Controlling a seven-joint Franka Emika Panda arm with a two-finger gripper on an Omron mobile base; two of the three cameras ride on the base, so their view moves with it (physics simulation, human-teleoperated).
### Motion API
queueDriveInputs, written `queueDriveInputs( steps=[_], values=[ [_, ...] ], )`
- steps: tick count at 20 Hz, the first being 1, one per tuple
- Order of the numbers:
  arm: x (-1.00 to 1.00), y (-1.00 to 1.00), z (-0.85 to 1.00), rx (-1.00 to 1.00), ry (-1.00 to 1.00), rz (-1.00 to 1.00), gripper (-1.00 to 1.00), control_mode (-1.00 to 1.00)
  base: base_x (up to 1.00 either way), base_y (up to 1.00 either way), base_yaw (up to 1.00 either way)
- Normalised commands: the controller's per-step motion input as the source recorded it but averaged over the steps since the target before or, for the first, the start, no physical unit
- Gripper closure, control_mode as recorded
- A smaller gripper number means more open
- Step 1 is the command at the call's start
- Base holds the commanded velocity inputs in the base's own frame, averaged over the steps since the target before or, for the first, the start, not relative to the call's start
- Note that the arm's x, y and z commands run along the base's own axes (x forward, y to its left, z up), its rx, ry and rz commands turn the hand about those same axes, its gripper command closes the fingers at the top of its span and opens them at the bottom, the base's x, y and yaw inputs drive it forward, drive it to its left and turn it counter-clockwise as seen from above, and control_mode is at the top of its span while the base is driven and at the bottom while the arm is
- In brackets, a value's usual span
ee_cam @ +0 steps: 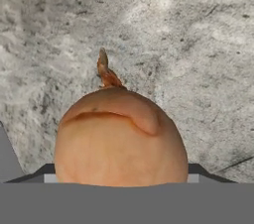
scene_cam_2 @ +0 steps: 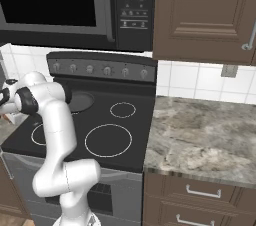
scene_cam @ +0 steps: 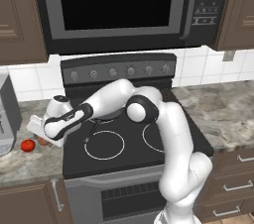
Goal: Put the tomato and onion in the pan. Then turn on the rear left burner and set the heat to medium.
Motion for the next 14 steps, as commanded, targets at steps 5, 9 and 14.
queueDriveInputs(
  steps=[5, 9, 14],
  values=[
    [0.1, -0.17, -0.16, 0.0, -0.02, 0.01, 1.0, -1.0, 0.0, 0.0, 0.0],
    [-0.09, -0.04, 0.28, -0.02, -0.23, 0.03, 1.0, -1.0, 0.0, 0.0, 0.0],
    [-0.22, -0.02, 0.89, -0.05, -0.35, 0.04, 1.0, -1.0, 0.0, 0.0, 0.0]
  ],
)
